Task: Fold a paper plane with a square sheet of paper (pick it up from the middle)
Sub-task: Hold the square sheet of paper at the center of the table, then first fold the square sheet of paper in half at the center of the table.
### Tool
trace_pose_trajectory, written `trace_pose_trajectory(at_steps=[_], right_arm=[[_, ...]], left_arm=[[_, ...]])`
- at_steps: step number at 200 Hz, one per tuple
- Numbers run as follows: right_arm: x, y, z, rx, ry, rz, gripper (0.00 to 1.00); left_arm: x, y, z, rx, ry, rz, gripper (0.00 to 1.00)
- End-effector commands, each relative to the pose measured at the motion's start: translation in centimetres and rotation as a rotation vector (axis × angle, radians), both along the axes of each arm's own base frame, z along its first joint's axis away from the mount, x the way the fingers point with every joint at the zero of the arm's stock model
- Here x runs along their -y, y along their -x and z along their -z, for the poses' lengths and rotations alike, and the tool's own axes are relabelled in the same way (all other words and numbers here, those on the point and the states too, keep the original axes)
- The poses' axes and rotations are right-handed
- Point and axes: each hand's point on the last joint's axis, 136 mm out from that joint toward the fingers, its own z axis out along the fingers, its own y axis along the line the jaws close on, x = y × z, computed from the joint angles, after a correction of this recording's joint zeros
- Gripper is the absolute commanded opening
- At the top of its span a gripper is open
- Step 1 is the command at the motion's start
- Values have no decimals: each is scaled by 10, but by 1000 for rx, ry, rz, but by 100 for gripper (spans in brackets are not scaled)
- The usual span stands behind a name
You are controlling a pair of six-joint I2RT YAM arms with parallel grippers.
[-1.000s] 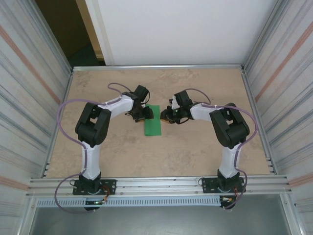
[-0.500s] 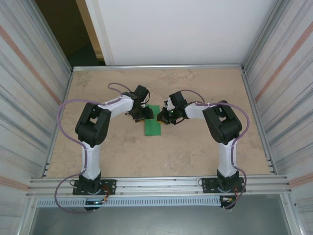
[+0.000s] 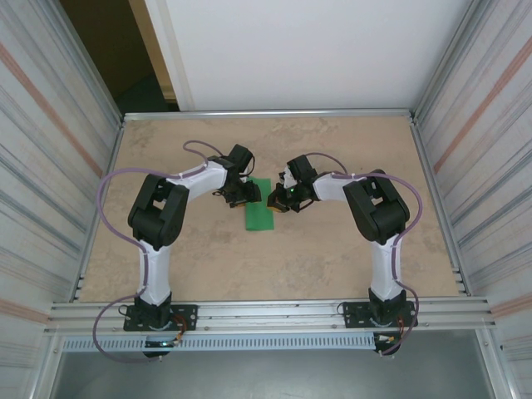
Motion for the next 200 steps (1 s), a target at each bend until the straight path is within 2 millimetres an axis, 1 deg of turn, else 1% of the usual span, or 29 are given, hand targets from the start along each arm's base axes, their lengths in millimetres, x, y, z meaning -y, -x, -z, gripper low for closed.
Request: trace_pose_trajectory(at_steps=[1,19,26,30,33,42,59,73,88,95,106,117,135,146,164,178,190,200], right_arm=[[26,26,51,-124,161,-4,9],[30,31,57,-139,188,-15,10],[31,32,59,-142,199,-20,9],[32,33,59,-144,206,-22,10],[33,34,60,-146,211,-25,9],[34,35,61,-149,220,-31,9],[38,38,63,-161,230,-31,10],[37,39,62,-166,223,-35,9],[35,41,61,-164,222,-43,9],[33,41,60,-163,217,-52,9],[33,44,60,-163,216,-60,9],[33,47,60,-165,219,-69,9],[33,52,58,-167,216,-83,9],[32,56,55,-164,205,-95,9],[27,63,51,-156,184,-121,9],[25,63,49,-151,173,-133,9],[25,62,49,-146,174,-137,9],[25,60,49,-139,181,-138,9]], left_arm=[[-18,80,85,-285,-128,57,54],[-9,68,54,-222,-84,48,56],[-5,60,38,-184,-63,49,57],[-4,58,34,-176,-59,47,58],[-1,53,21,-147,-42,43,59],[1,45,1,-97,-28,39,60],[-2,32,-31,-10,-32,13,63],[-7,23,-54,65,-34,-15,65],[-9,16,-74,133,-9,-37,66],[-9,14,-81,155,6,-43,66],[-4,14,-92,191,54,-40,65],[3,14,-101,216,114,-40,63],[17,19,-110,243,232,-31,57],[28,24,-110,229,305,-18,52],[37,34,-97,184,346,-4,46],[35,41,-81,154,336,-15,44],[36,42,-74,149,351,-15,42],[39,41,-73,148,373,-4,40]])
